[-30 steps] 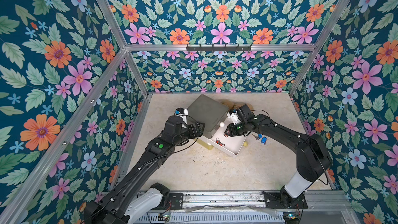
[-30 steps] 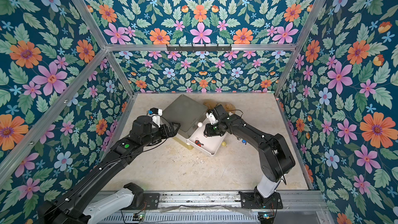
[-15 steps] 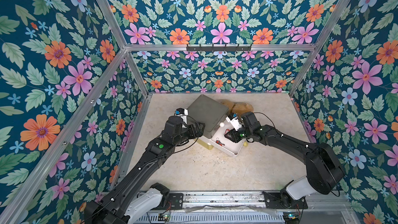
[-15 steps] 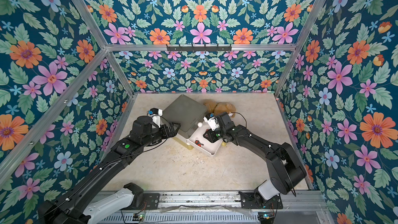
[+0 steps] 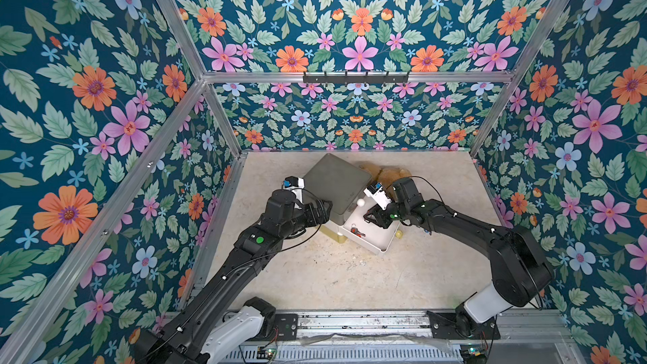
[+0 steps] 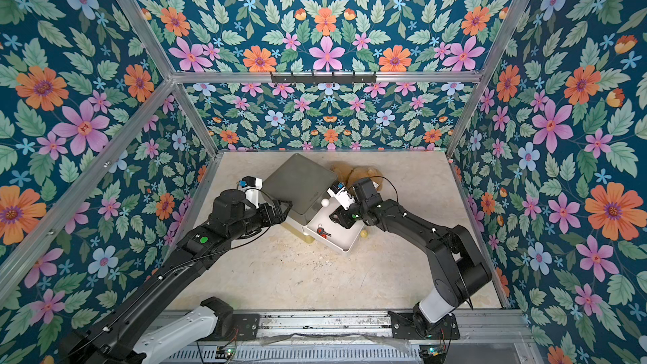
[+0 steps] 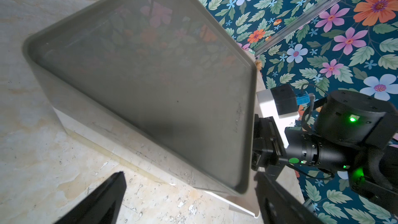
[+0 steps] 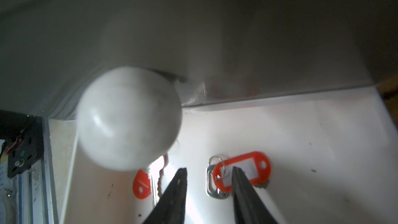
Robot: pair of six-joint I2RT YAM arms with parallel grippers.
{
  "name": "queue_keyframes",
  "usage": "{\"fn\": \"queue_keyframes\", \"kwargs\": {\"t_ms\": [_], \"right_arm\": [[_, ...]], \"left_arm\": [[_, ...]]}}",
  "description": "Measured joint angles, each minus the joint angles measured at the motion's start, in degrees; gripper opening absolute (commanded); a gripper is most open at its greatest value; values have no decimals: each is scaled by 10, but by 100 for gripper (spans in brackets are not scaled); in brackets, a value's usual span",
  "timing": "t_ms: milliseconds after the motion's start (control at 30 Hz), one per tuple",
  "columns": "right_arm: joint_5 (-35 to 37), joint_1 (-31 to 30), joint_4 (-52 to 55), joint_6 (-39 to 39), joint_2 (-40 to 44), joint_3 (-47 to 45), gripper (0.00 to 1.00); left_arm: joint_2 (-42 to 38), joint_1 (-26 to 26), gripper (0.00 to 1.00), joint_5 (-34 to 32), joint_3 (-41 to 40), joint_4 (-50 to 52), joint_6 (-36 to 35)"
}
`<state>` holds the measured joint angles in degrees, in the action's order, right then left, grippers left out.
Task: Take the keys out of the drawer
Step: Pick up the key from the drawer.
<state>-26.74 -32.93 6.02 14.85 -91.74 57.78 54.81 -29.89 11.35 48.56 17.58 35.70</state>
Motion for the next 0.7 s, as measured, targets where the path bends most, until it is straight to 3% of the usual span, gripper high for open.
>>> {"fn": "queue_keyframes", "kwargs": {"t_ms": [700], "right_arm": [[-2,3,-7,24,-49,10,38]], "left_arm": [[4,0,99,-7,1,2,-8]]}}
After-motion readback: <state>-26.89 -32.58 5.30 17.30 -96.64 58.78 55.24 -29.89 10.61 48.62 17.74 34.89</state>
